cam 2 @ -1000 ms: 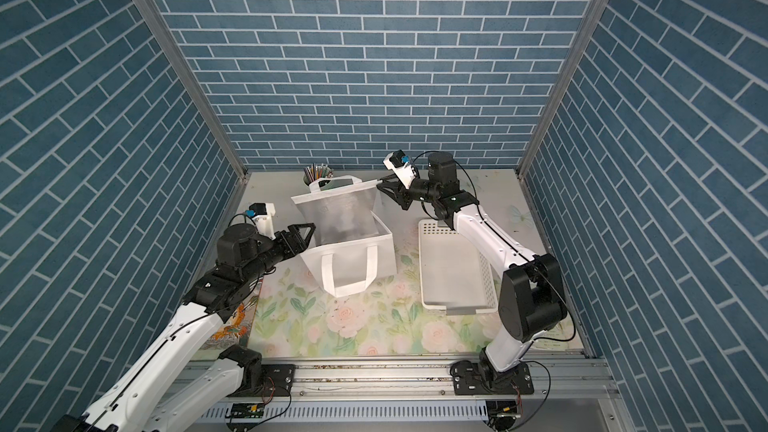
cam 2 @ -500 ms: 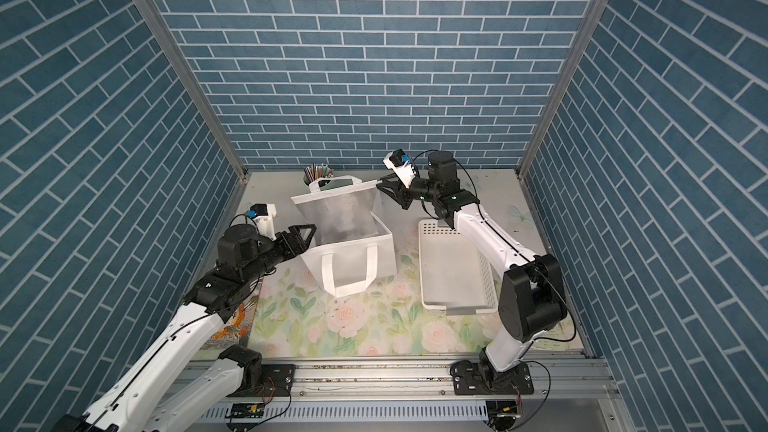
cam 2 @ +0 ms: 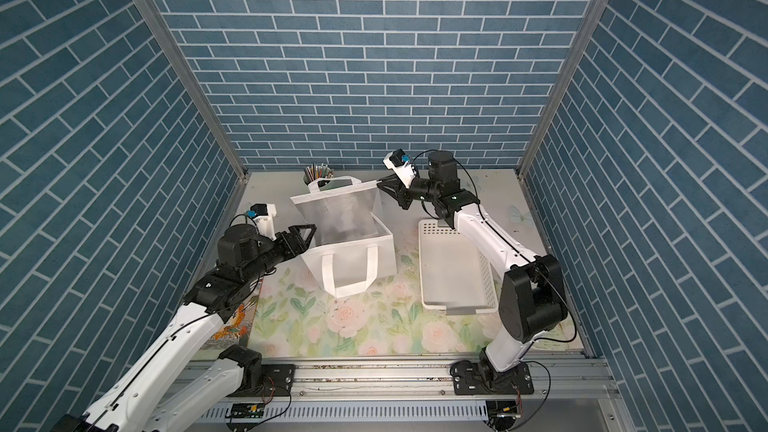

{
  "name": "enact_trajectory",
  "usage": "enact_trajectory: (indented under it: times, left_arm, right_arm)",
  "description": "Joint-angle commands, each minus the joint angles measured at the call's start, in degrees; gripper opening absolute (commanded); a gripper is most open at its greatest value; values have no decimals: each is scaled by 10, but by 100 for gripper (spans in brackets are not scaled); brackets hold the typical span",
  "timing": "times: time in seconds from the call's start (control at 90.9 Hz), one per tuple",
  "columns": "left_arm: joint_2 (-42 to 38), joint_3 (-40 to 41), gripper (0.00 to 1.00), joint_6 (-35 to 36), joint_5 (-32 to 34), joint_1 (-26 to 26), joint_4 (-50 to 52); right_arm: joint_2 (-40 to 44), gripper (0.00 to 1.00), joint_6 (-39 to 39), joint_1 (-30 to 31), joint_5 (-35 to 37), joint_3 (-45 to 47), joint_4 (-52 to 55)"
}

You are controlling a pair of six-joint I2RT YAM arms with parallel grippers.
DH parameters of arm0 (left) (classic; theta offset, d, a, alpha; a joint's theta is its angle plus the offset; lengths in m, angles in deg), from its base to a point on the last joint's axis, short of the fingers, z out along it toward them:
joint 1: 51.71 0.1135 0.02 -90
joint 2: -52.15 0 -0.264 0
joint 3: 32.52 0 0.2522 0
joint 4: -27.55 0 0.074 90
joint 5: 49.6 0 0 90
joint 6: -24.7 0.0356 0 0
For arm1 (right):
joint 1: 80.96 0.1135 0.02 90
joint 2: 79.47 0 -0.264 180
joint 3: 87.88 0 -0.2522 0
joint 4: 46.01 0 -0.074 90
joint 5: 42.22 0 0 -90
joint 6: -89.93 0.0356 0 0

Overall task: Place the ice pack in the delivery bag
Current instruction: Tear off the adhesive seal from the delivery bag.

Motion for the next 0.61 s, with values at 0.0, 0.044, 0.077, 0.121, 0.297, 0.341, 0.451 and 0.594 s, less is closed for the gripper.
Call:
enact_trajectory:
  times: [0.0,0.044,0.077,0.121,0.297,0.341,0.451,0.594]
  left_arm:
    - [-3,9,79,-1,-6,4,-4]
    - [-3,9,79,-1,-6,4,-5]
    - [-3,9,79,-1,-7,4,-4]
    - [-3,8,79,-1,-6,4,-5]
    - [-4,6,79,-2,-6,4,-3]
    - [-3,6,79,-3,-4,4,-2]
    - [0,7,76,-3,-4,4,-2]
    - [4,8,71,-5,-10,4,-6]
  right_arm:
    - [22,11,-3,6,-8,-16,0]
    - [23,8,-3,7,-8,-15,0]
    - [23,5,-3,9,-8,-14,0]
    - [24,0,-2,11,-7,-13,0]
    - [36,0,4,26,17,-8,8]
    - [42,0,10,34,28,-3,8]
    - [60,0,24,60,90,15,8]
    - [69,0,45,98,168,20,39]
